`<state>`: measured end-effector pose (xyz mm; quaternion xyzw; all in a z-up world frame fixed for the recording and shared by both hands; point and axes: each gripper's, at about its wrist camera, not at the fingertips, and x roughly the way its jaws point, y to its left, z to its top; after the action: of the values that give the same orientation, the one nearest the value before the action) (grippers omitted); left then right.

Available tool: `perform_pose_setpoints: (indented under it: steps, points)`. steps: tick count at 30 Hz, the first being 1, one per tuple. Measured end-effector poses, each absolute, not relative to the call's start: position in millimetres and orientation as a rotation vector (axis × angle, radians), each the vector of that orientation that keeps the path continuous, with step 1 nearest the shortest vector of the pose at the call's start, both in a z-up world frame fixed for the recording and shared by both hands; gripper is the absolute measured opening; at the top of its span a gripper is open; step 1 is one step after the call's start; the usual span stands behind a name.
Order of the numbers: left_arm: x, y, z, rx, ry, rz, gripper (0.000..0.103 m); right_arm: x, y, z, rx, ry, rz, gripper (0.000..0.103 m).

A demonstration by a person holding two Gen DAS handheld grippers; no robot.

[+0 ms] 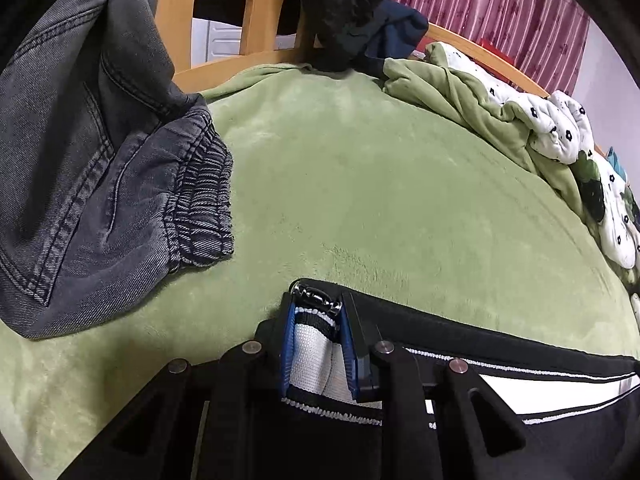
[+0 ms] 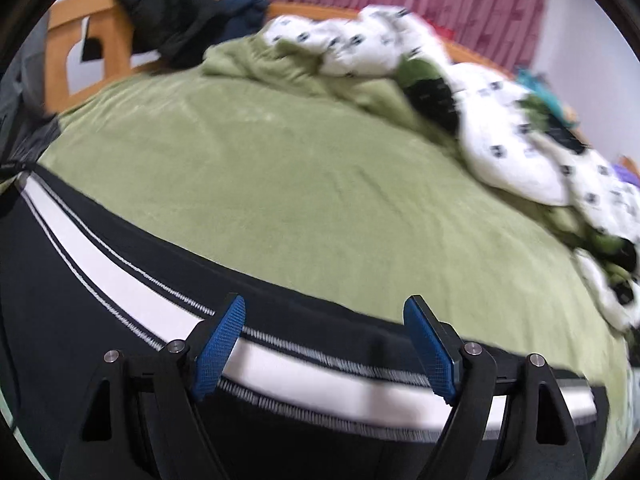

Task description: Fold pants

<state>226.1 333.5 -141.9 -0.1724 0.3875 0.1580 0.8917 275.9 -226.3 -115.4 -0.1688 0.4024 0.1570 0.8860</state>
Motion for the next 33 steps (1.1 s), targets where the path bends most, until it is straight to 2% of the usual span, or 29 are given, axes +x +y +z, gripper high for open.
perform_pose_setpoints:
  steps: [2, 3, 4, 6, 7, 9, 13, 18, 20, 22, 24, 26, 27, 28, 30, 32, 33]
  points:
    - [223, 336, -142, -0.364, 0.805, 0.324, 0.02, 290, -223, -127, -0.372, 0.902, 0.362, 0.079]
    - [225, 337, -142, -0.361, 0.806, 0.323, 0.02, 296, -221, -137, -0.399, 0.953, 0.387, 0.067]
    - [225, 336, -141, -0.355, 0.808, 0.323, 0.02, 297, -216, -146, -0.433, 1.004, 0.42, 0.037]
    - [225, 332, -140, -0.33, 0.809, 0.33, 0.02, 288, -207, -148, -0.511, 0.977, 0.447, 0.009]
    - [225, 330, -140, -0.319, 0.807, 0.334, 0.02, 282, -202, -147, -0.551, 0.952, 0.444, 0.004]
    - [221, 327, -137, -0.305, 0.792, 0.338, 0.02, 275, -201, -140, -0.564, 0.909, 0.435, 0.003]
    - [212, 330, -126, -0.35, 0.717, 0.334, 0.02, 281, -219, -118, -0.404, 0.822, 0.422, 0.003]
    - [226, 331, -144, -0.343, 0.8, 0.369, 0.021, 294, -207, -158, -0.403, 0.858, 0.362, 0.003]
    - [226, 330, -141, -0.327, 0.806, 0.371, 0.025, 294, -216, -152, -0.319, 0.847, 0.354, 0.006]
    - [225, 329, -139, -0.313, 0.825, 0.371, 0.031, 293, -232, -142, -0.239, 0.856, 0.332, 0.02]
    - [218, 326, -134, -0.3, 0.829, 0.381, 0.037, 281, -250, -126, -0.223, 0.802, 0.265, 0.022]
    - [206, 320, -126, -0.282, 0.814, 0.377, 0.037, 268, -272, -111, -0.194, 0.737, 0.199, 0.032]
    - [201, 316, -124, -0.279, 0.805, 0.375, 0.037, 264, -287, -107, -0.176, 0.729, 0.148, 0.04]
    - [193, 311, -121, -0.282, 0.793, 0.365, 0.037, 265, -300, -110, -0.164, 0.753, 0.117, 0.04]
    - [182, 300, -119, -0.307, 0.772, 0.322, 0.048, 277, -314, -128, -0.186, 0.83, 0.062, 0.04]
    - [173, 286, -118, -0.323, 0.765, 0.279, 0.049, 290, -319, -155, -0.246, 0.899, 0.021, 0.036]
    - [171, 278, -117, -0.321, 0.77, 0.257, 0.049, 293, -317, -162, -0.262, 0.873, 0.023, 0.034]
